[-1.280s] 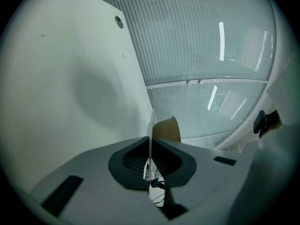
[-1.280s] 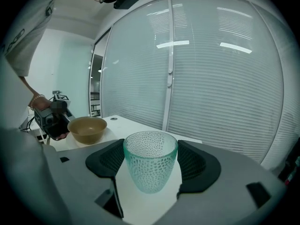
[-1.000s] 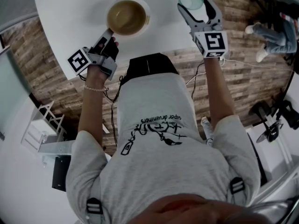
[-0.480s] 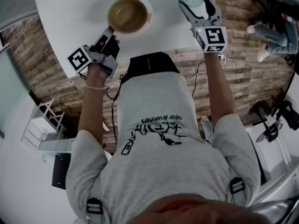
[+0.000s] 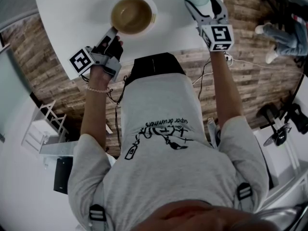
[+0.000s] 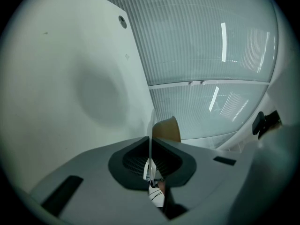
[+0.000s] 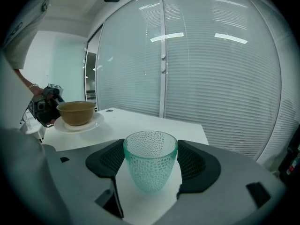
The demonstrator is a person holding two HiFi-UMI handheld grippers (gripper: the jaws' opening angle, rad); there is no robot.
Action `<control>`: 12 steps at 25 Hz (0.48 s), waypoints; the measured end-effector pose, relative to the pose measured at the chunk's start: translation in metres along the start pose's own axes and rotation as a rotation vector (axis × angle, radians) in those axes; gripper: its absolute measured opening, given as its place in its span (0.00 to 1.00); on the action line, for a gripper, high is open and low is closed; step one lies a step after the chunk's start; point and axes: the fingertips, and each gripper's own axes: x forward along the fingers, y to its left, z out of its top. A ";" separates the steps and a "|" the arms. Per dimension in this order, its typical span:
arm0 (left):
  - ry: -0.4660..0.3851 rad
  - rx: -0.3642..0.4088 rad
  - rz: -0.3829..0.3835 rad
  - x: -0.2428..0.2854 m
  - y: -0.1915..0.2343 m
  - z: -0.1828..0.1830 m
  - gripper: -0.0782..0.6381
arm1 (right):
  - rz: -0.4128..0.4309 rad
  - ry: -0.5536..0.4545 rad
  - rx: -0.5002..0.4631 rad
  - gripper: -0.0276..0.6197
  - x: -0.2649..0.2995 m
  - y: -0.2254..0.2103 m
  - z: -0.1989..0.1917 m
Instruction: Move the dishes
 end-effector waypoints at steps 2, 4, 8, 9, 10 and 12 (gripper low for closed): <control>0.001 0.000 0.003 0.000 0.000 -0.001 0.13 | -0.002 0.000 -0.001 0.60 0.000 -0.002 -0.002; 0.003 0.003 0.004 0.000 0.001 -0.002 0.13 | -0.003 -0.001 -0.001 0.60 -0.001 -0.003 -0.003; 0.004 0.000 0.002 0.001 0.001 -0.002 0.13 | -0.001 0.001 0.003 0.60 0.000 -0.003 -0.007; 0.004 0.000 0.001 0.001 0.001 -0.002 0.13 | 0.000 0.005 0.003 0.60 0.000 -0.003 -0.008; 0.004 0.000 -0.001 0.001 0.001 -0.002 0.13 | 0.001 0.010 0.003 0.60 0.001 -0.003 -0.010; 0.005 -0.001 -0.002 0.001 0.000 -0.002 0.13 | 0.001 0.018 0.006 0.60 0.000 -0.003 -0.012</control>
